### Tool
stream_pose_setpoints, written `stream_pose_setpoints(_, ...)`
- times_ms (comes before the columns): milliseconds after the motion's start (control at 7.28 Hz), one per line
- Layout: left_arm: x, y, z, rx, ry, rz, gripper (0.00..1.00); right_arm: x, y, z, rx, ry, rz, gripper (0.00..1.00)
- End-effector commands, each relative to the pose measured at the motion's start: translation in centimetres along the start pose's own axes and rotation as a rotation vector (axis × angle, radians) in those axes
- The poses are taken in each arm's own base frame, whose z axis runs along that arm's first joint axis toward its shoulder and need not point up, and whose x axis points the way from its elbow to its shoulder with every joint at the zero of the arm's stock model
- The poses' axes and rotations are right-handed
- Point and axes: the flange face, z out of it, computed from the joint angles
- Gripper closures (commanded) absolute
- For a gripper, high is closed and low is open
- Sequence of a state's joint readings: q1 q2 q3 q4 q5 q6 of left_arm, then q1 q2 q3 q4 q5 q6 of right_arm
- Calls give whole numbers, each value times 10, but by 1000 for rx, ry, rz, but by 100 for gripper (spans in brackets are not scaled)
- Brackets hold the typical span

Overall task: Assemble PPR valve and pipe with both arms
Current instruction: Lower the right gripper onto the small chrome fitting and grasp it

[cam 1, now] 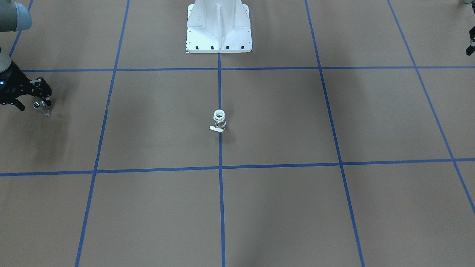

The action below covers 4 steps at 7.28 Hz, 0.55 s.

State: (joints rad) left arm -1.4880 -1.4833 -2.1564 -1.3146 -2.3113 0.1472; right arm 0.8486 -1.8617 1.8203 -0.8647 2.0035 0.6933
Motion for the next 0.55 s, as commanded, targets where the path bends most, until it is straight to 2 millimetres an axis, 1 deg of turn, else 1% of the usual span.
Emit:
stream_pose_setpoints(0, -1, 0, 1, -2, 1, -2, 0, 1, 1, 5, -5, -2, -1, 42)
stream_pose_setpoints(137, -3, 0, 4, -7, 2, -5, 0, 0, -2, 8, -6, -2, -3, 42)
stream_pose_setpoints(412, -3, 0, 4, -8, 0, -5, 0, -1, -2, 8, -6, -4, -3, 43)
